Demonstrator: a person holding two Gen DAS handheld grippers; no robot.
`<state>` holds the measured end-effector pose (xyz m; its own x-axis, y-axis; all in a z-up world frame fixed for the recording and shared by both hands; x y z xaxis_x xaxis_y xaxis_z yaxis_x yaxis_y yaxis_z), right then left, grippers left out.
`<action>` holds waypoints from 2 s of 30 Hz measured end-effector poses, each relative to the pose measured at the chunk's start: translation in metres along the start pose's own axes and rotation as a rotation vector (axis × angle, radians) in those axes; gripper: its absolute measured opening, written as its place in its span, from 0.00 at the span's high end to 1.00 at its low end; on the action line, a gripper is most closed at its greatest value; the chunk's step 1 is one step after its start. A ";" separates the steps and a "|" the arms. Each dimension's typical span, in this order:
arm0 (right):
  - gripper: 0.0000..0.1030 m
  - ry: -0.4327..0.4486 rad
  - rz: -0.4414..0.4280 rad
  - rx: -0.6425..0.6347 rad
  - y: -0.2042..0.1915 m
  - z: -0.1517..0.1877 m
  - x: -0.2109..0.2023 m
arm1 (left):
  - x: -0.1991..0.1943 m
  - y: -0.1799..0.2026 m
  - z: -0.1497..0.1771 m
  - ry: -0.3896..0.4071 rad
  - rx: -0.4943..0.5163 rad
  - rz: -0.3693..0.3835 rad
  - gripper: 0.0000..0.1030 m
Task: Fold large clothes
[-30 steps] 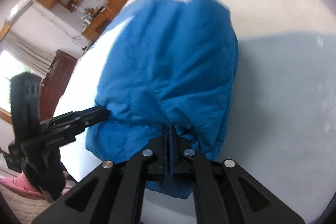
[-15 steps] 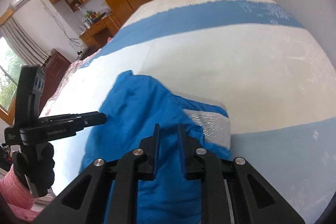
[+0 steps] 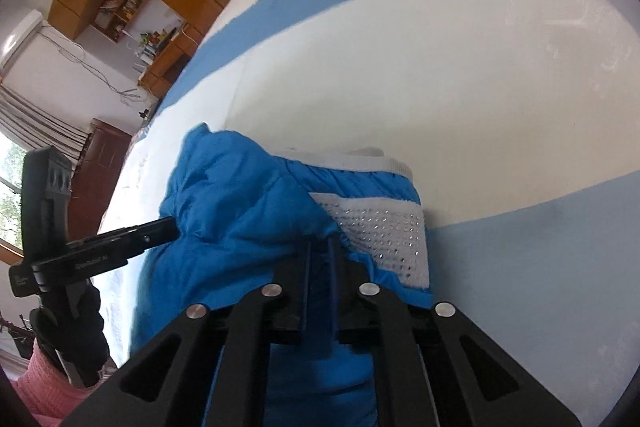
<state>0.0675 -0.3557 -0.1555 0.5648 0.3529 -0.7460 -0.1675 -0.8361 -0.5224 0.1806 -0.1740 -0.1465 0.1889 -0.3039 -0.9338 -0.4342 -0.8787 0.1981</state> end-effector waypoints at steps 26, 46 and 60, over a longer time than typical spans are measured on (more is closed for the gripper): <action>0.45 0.076 -0.017 -0.034 -0.029 0.056 -0.081 | -0.078 -0.027 0.088 0.124 0.064 -0.038 0.29; 0.04 -0.058 -0.251 0.140 0.019 0.068 -0.039 | -0.063 -0.046 0.105 0.041 0.008 0.055 0.13; 0.04 -0.154 -0.439 0.271 0.049 0.075 0.007 | -0.021 -0.044 0.102 -0.053 0.013 0.206 0.09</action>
<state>0.0025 -0.3625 -0.2167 0.5069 0.7196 -0.4746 -0.1560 -0.4649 -0.8715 0.1060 -0.0914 -0.1656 0.0486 -0.4566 -0.8884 -0.4701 -0.7952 0.3830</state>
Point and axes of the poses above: each gripper's, at about its wrist camera, not at the fingertips, and x roughly the way its jaws point, y to its right, z to its underside, the point moved 5 cm from there along x, roughly the way its jaws point, and after that the axes turned 3 degrees about -z, right-handed, at the moved point
